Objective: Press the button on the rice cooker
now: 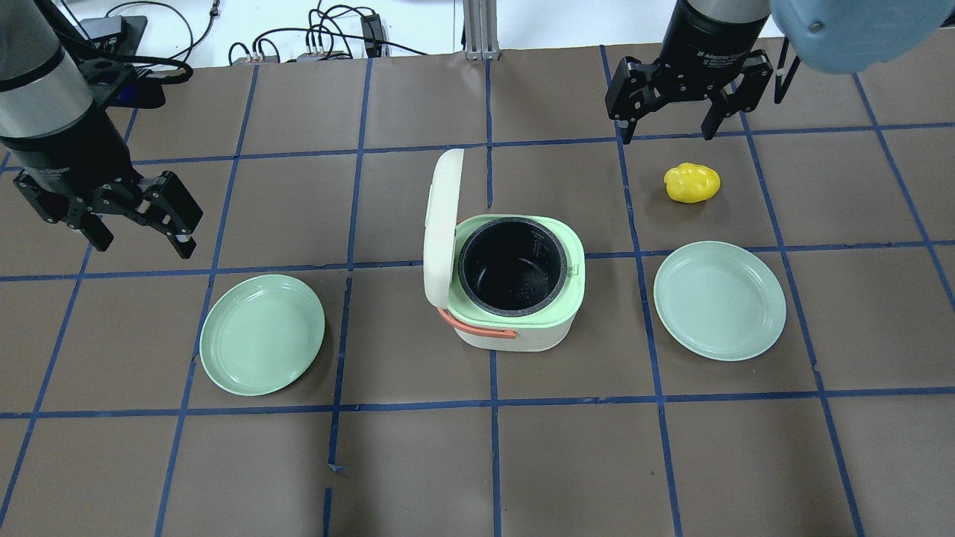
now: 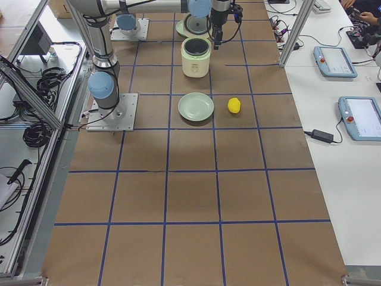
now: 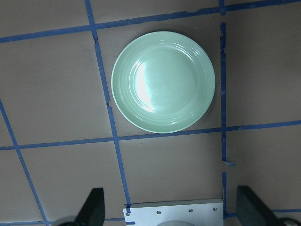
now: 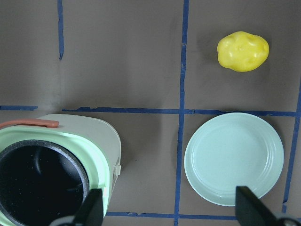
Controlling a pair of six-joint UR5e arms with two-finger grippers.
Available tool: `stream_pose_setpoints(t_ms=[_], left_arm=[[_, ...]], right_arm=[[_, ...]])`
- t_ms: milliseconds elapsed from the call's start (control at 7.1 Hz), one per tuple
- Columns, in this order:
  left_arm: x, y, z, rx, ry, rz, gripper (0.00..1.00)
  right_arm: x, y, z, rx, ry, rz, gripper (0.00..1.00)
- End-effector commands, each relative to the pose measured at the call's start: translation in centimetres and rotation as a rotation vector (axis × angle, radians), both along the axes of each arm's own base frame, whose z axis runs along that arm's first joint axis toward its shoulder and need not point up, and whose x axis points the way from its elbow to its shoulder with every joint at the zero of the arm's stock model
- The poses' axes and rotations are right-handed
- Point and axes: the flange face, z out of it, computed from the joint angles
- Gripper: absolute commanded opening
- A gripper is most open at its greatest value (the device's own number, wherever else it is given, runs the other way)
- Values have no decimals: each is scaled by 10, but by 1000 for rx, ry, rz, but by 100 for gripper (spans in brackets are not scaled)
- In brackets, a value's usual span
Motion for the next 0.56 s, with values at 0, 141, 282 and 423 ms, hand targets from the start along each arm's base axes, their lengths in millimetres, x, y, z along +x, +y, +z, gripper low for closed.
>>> stream_pose_setpoints(t_ms=[0, 141, 282, 423], left_arm=[[0, 0, 0, 0, 0, 0, 100], [0, 0, 0, 0, 0, 0, 100], [0, 0, 0, 0, 0, 0, 100], [0, 0, 0, 0, 0, 0, 100]], right_arm=[[2, 1, 0, 0, -2, 2, 100], [2, 1, 0, 2, -3, 4, 100], [2, 1, 0, 2, -5, 4, 100], [3, 1, 0, 2, -8, 3, 100]])
